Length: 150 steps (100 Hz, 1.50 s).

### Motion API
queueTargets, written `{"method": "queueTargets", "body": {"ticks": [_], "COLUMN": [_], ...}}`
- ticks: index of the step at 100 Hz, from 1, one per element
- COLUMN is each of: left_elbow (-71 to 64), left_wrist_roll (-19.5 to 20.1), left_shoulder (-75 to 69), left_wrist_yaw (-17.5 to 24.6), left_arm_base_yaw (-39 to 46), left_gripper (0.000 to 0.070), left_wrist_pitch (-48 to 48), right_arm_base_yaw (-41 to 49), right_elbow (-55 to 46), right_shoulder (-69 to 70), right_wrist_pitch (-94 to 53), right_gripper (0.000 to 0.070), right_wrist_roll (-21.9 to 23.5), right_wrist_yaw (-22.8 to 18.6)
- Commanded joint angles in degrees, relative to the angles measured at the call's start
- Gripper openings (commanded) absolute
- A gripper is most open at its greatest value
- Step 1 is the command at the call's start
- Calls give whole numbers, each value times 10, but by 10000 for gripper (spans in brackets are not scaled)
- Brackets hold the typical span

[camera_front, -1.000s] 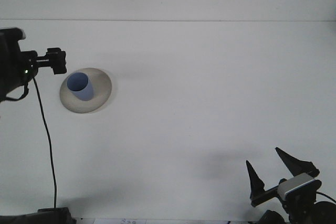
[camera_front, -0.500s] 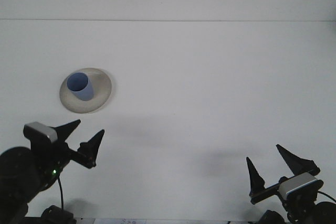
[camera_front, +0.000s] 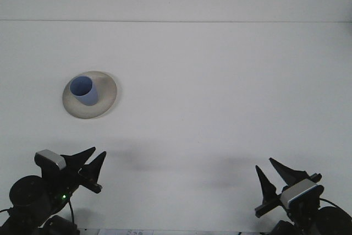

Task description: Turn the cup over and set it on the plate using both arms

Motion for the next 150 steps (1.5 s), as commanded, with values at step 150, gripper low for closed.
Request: {"method": "queueTargets", "body": {"ticks": [150], "left_elbow": [-347], "left_wrist_roll": [181], "left_shoulder": [-187], "left_wrist_yaw": [-205], "left_arm_base_yaw": [143], "left_gripper": [15], "left_wrist_pitch": [252], "right_arm_base_yaw": [5], "right_elbow": [3], "right_shoulder": [2], "right_wrist_pitch": [6], "right_gripper": [7], "right_wrist_roll": [1], "right_wrist_yaw": [4]}}
